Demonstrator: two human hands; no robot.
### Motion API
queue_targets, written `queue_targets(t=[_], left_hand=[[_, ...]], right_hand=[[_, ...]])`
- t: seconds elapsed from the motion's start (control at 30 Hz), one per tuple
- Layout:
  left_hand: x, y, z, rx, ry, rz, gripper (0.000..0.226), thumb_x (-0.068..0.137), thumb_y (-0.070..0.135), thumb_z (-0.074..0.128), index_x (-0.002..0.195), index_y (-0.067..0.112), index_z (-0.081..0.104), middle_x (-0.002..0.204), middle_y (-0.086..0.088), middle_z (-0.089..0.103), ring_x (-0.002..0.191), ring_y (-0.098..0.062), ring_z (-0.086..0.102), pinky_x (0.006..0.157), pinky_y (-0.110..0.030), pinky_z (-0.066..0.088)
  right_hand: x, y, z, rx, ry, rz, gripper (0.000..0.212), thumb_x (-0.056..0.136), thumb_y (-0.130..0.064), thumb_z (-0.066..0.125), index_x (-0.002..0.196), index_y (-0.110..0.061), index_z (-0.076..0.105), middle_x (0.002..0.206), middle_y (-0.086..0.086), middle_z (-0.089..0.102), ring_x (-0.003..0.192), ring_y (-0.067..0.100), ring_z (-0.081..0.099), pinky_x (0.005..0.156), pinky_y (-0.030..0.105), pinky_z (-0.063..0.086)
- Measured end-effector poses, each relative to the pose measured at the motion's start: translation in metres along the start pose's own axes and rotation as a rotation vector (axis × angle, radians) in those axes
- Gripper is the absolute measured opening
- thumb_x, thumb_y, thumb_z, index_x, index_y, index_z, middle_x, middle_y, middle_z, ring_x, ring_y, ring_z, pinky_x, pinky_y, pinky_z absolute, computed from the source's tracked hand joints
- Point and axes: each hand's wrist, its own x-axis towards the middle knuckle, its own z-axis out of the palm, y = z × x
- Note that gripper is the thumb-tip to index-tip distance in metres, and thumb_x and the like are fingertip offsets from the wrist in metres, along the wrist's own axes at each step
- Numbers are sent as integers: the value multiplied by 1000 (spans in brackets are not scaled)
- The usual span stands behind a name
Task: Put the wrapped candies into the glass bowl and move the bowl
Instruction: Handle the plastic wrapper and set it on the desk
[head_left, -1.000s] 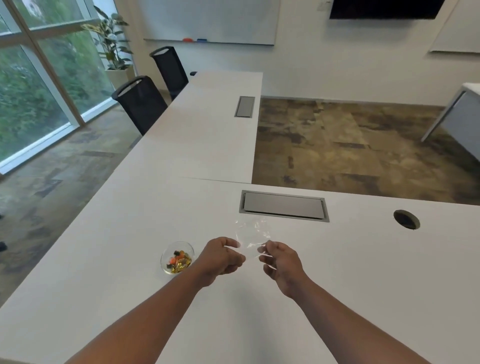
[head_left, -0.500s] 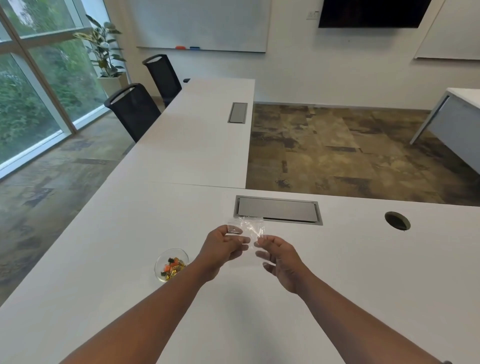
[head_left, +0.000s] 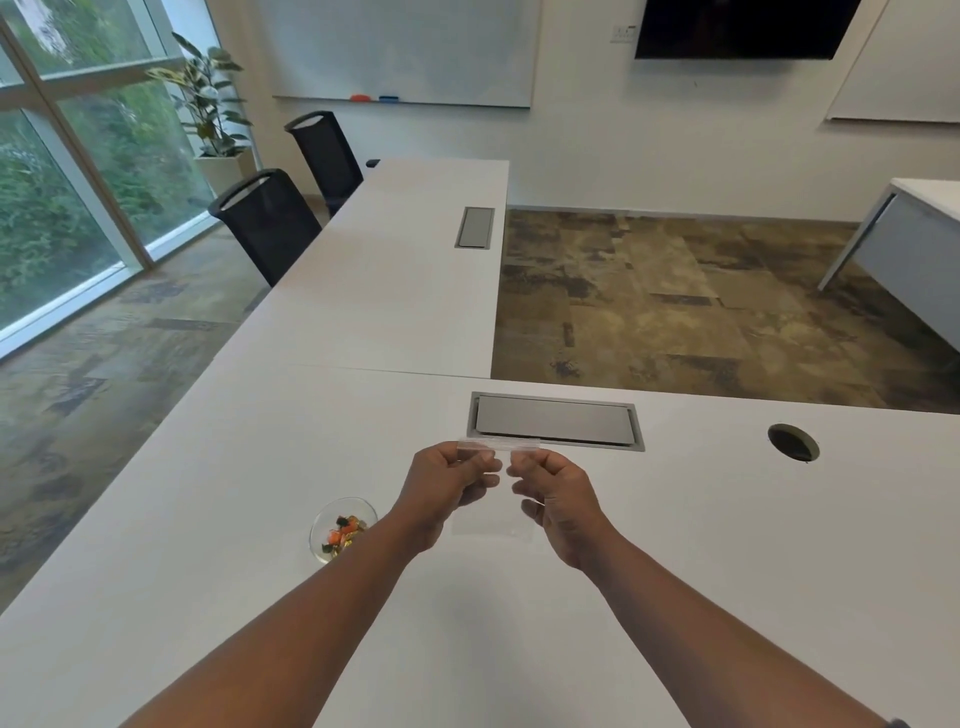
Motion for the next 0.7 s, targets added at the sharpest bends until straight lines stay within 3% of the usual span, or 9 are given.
queue_targets(t=[0.3, 0.4, 0.57, 0.7], left_hand=[[-20, -45, -34, 22, 44, -124, 2, 87, 15, 80, 86, 14, 81, 97, -15, 81, 85, -20, 77, 76, -33, 59], [-32, -75, -59, 103, 73, -200, 4, 89, 16, 79, 88, 13, 81, 98, -12, 81, 86, -18, 76, 76, -29, 58], [-49, -112, -100, 224, 94, -265, 7, 87, 15, 80, 81, 16, 81, 84, -1, 81, 76, -8, 72, 70, -24, 53], [-57, -133, -127, 275, 177, -287, 6, 89, 16, 79, 83, 17, 80, 81, 3, 81, 74, -4, 73, 62, -13, 52]], right_hand=[[-2, 44, 12, -197, -55, 124, 6, 94, -24, 73, 91, -22, 78, 84, -5, 78, 74, 10, 66, 75, 31, 48], [0, 71, 18, -316, -103, 196, 6, 93, -25, 73, 90, -20, 76, 82, -6, 78, 75, 11, 66, 74, 29, 48], [10, 110, 38, -502, -199, 229, 6, 91, -15, 72, 86, -17, 75, 77, -4, 76, 64, 5, 65, 55, 11, 48], [20, 137, 62, -605, -254, 258, 15, 89, -10, 72, 79, -20, 75, 72, -7, 75, 65, 5, 62, 56, 11, 48]])
